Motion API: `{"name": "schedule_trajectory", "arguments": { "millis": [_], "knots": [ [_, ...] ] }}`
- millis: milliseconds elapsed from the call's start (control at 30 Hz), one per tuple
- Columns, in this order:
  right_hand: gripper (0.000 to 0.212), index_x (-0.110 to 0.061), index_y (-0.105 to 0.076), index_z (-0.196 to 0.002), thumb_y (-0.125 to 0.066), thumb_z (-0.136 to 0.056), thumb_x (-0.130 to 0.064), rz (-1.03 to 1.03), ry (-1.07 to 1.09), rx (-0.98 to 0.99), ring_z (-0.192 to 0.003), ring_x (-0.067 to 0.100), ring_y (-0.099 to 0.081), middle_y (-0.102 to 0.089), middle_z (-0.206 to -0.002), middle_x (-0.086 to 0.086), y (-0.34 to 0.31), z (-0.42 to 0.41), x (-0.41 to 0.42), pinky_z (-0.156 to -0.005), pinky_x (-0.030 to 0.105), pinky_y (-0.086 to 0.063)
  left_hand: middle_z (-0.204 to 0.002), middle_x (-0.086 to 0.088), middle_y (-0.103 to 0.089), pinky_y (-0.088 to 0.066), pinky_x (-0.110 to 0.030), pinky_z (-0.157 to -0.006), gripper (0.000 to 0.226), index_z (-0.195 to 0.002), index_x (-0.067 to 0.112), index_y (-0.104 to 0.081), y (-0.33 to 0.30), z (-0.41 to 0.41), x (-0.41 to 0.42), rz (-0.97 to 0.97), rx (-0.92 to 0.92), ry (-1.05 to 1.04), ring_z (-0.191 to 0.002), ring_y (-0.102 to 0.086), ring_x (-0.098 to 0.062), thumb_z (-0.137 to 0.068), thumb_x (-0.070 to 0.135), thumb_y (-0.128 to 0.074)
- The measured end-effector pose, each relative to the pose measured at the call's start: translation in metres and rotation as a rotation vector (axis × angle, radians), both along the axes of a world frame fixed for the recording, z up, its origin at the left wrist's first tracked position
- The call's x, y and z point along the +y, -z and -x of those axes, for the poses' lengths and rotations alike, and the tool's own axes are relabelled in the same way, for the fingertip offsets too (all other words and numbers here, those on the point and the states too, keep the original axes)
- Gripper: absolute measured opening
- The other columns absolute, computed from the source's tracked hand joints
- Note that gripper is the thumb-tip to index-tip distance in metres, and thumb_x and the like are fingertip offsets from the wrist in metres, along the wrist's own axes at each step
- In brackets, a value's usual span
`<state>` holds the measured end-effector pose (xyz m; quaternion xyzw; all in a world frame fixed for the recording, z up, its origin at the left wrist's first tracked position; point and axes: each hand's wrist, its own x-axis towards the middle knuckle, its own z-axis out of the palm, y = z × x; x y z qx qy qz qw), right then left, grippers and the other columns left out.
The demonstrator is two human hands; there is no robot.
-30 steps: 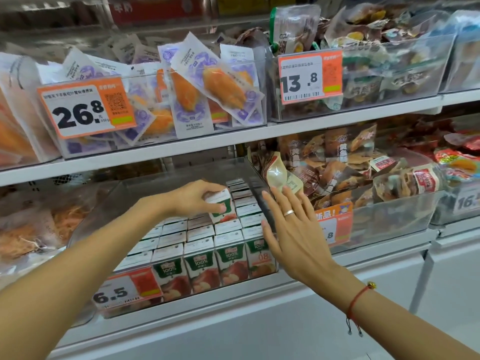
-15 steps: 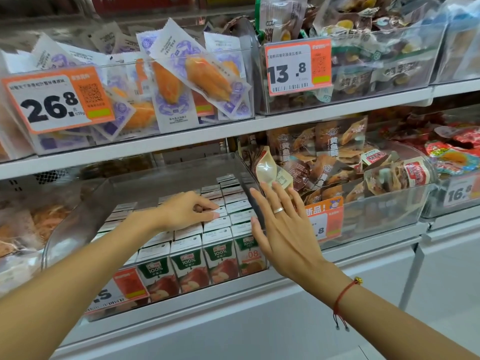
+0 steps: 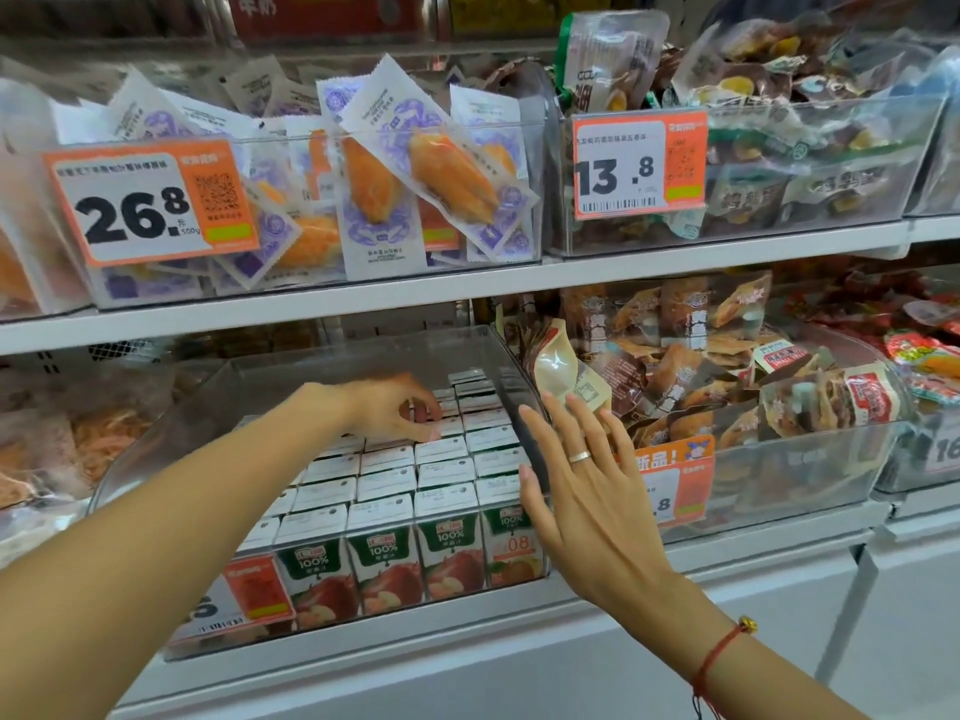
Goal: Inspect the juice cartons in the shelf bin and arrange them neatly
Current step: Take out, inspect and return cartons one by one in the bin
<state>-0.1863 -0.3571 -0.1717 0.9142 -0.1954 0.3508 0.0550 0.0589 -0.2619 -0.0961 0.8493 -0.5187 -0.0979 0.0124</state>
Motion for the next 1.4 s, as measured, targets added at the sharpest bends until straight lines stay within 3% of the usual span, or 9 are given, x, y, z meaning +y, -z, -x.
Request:
{"name": "schedule_trajectory", "arguments": {
  "millis": [100,333,433,633,833,967,1100,1167,1400],
  "knots": [
    [0.056,-0.01,-0.052,-0.139,-0.029,-0.096,-0.038,0.005,-0.007,-0.017,-0.137,0.028,-0.044,-0.051,-0.144,0.012,0.0,-0.002,0.0,-0.113,0.043,-0.021,-0.112,0.013,-0.045,-0.039,-0.025,-0.088,0.043,-0.129,0.032,-0.055,0.0,-0.006,-0.006,-0.029,-0.034,0.007,-0.1,-0.047,-0.011,-0.091,0.053,-0.058],
    [0.054,-0.011,-0.054,-0.137,-0.03,-0.096,-0.038,0.013,-0.02,-0.034,-0.136,0.029,-0.044,-0.051,-0.143,0.012,0.004,-0.004,-0.003,-0.113,0.044,-0.022,-0.126,0.013,-0.041,-0.036,-0.03,-0.099,0.049,-0.129,0.033,-0.053,0.009,-0.012,-0.001,0.027,-0.009,0.013,-0.116,-0.044,-0.011,-0.089,0.062,-0.053],
    [0.053,-0.011,-0.053,-0.137,-0.031,-0.096,-0.037,0.012,-0.035,-0.047,-0.137,0.029,-0.042,-0.05,-0.144,0.011,0.006,-0.005,-0.006,-0.114,0.045,-0.022,-0.126,0.008,-0.05,-0.042,-0.026,-0.089,0.054,-0.126,0.03,-0.054,0.008,-0.01,0.009,0.256,0.043,0.028,-0.108,-0.051,-0.012,-0.084,0.065,-0.053],
    [0.054,-0.01,-0.051,-0.137,-0.031,-0.096,-0.038,-0.042,-0.057,-0.015,-0.138,0.029,-0.04,-0.049,-0.144,0.011,0.001,-0.001,-0.003,-0.117,0.043,-0.021,-0.111,0.004,-0.061,-0.053,-0.031,-0.075,0.035,-0.123,0.019,-0.051,0.004,0.022,0.029,0.804,0.183,-0.139,-0.096,-0.061,-0.012,-0.096,0.039,-0.056],
    [0.058,-0.01,-0.036,-0.145,-0.054,-0.095,-0.034,-0.19,-0.169,-0.008,-0.135,0.026,-0.038,-0.045,-0.144,0.007,-0.028,0.015,0.013,-0.113,0.04,-0.032,-0.097,0.004,-0.064,-0.052,-0.022,-0.074,0.028,-0.116,0.015,-0.058,0.002,0.092,0.077,1.272,0.441,-0.388,-0.089,-0.063,-0.014,-0.1,0.036,-0.05],
    [0.05,-0.021,-0.04,-0.141,-0.045,-0.096,-0.044,-0.4,-0.234,-0.031,-0.127,0.017,-0.042,-0.05,-0.138,0.0,-0.052,0.029,0.044,-0.1,0.035,-0.039,-0.11,0.001,-0.07,-0.049,-0.036,-0.1,0.042,-0.117,0.018,-0.063,0.006,0.135,0.108,1.207,0.811,-0.57,-0.106,-0.064,-0.016,-0.091,0.05,-0.057],
    [0.033,-0.039,-0.056,-0.111,-0.038,-0.092,-0.06,-1.079,-0.447,0.084,-0.105,0.002,-0.058,-0.061,-0.118,-0.018,-0.067,0.03,0.083,-0.082,0.021,-0.046,-0.101,0.003,-0.076,-0.049,-0.045,-0.102,0.052,-0.118,0.022,-0.064,0.012,0.175,0.128,1.115,0.998,-0.617,-0.1,-0.07,-0.018,-0.081,0.059,-0.064],
    [0.037,-0.035,-0.065,-0.099,-0.04,-0.092,-0.06,-1.328,-0.585,0.117,-0.091,0.001,-0.069,-0.072,-0.099,-0.018,-0.064,0.027,0.094,-0.07,0.015,-0.051,-0.098,0.004,-0.076,-0.051,-0.044,-0.1,0.055,-0.115,0.024,-0.067,0.018,0.187,0.132,1.096,1.017,-0.589,-0.098,-0.071,-0.017,-0.076,0.062,-0.066],
    [0.039,-0.028,-0.072,-0.089,-0.047,-0.088,-0.057,-1.373,-0.573,0.027,-0.08,0.002,-0.072,-0.076,-0.086,-0.01,-0.037,0.023,0.107,-0.059,0.011,-0.051,-0.097,0.008,-0.077,-0.056,-0.022,-0.083,0.051,-0.113,0.025,-0.069,0.036,0.185,0.145,0.95,1.049,-0.498,-0.093,-0.072,-0.008,-0.076,0.059,-0.063]
  ]
}}
